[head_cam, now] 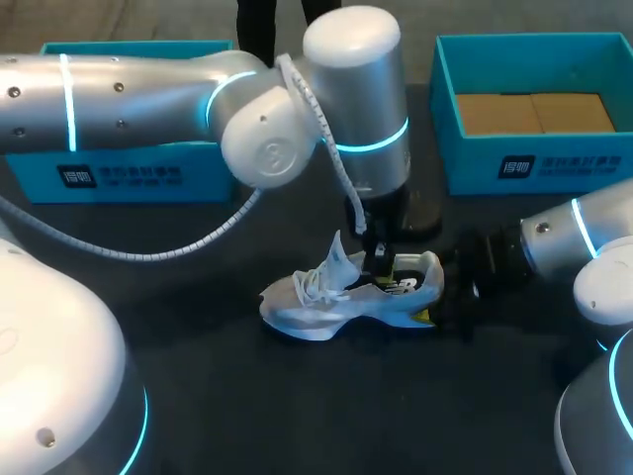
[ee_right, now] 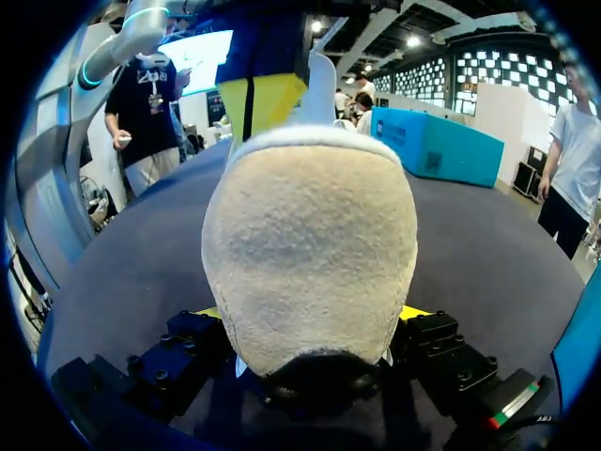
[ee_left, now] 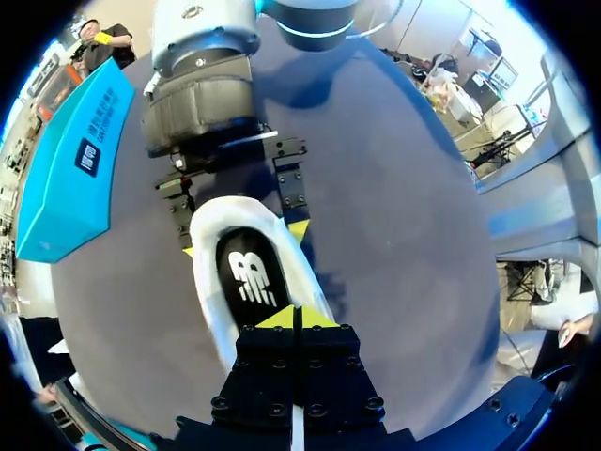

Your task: Take the shoe out of the shoebox, open the shoe tongue, remove and reinsert the insole, then place the shoe into the shoebox

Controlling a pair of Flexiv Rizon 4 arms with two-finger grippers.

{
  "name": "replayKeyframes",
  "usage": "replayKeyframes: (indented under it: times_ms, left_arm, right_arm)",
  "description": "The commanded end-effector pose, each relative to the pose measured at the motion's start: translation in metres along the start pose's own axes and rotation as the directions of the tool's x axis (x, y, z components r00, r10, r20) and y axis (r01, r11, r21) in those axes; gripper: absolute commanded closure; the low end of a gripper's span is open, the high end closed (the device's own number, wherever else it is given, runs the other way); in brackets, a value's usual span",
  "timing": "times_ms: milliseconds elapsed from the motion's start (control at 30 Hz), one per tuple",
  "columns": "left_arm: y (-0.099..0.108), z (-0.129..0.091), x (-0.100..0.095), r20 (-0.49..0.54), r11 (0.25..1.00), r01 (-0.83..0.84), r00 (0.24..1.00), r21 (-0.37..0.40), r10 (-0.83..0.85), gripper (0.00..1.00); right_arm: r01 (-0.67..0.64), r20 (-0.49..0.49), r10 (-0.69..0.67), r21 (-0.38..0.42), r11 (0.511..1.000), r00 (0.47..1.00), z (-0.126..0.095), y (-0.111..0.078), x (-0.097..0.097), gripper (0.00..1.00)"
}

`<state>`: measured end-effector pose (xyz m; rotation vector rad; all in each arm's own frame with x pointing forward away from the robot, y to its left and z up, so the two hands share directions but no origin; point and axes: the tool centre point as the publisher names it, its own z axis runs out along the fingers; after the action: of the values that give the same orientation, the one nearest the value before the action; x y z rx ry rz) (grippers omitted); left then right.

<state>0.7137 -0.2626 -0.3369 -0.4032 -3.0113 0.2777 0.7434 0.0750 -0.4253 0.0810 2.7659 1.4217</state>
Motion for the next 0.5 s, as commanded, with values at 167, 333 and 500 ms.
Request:
replayKeyframes:
  times_ms: [167, 333, 500]
  left_arm:
    - [-0.002, 0.023, -0.006, -0.034, 1.0, 0.009, 0.999, 0.005, -0.009, 1.0]
    - [-0.002, 0.028, -0.007, -0.053, 1.0, 0.012, 0.999, 0.022, -0.011, 1.0]
    - [-0.002, 0.03, -0.009, -0.063, 1.0, 0.014, 0.998, 0.021, -0.013, 0.81]
  right_arm:
    - [-0.001, 0.001, 0.001, 0.006, 1.0, 1.0, 0.002, 0.001, 0.0, 1.0]
    - [-0.001, 0.001, 0.001, 0.006, 1.0, 1.0, 0.002, 0.001, 0.0, 1.0]
    - [-0.001, 0.001, 0.001, 0.006, 1.0, 1.0, 0.002, 0.001, 0.0, 1.0]
